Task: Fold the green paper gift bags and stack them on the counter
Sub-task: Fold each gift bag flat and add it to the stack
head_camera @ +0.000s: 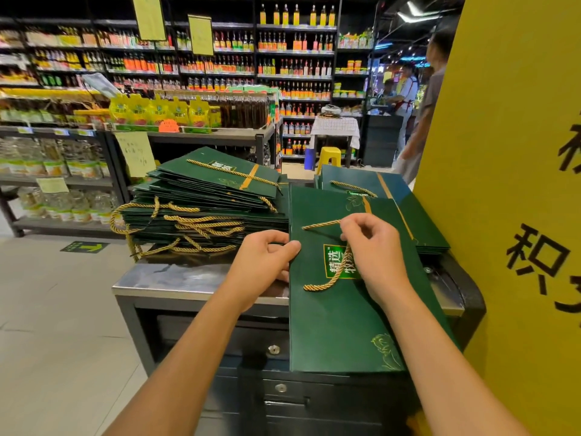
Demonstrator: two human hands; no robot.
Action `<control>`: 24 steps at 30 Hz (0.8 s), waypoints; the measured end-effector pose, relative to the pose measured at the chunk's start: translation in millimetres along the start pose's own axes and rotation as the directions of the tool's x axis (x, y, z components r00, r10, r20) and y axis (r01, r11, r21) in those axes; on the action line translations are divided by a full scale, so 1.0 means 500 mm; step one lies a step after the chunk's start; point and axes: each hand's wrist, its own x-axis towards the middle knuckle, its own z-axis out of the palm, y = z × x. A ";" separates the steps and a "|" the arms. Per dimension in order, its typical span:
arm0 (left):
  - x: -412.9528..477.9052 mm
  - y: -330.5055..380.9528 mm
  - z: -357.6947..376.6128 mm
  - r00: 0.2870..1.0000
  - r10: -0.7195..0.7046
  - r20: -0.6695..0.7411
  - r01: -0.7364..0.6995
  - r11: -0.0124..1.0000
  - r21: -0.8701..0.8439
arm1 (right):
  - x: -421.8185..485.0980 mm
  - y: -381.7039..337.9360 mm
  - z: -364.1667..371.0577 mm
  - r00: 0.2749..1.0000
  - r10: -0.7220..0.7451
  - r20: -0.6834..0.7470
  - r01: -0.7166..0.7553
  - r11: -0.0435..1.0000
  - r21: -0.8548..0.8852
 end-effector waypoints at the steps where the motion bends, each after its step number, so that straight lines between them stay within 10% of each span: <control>1: 0.000 0.000 0.000 1.000 -0.001 -0.004 0.001 1.000 0.000 | -0.001 0.000 -0.004 1.000 -0.001 0.013 0.001 1.000 -0.011; 11: 0.007 -0.005 -0.004 1.000 -0.016 -0.025 0.015 1.000 -0.024 | -0.041 0.002 -0.041 0.796 -0.130 0.591 0.383 0.864 -0.326; 24: 0.007 -0.007 -0.004 1.000 -0.017 -0.024 0.016 0.999 -0.050 | -0.037 0.014 -0.037 0.812 -0.153 0.563 0.341 0.908 -0.244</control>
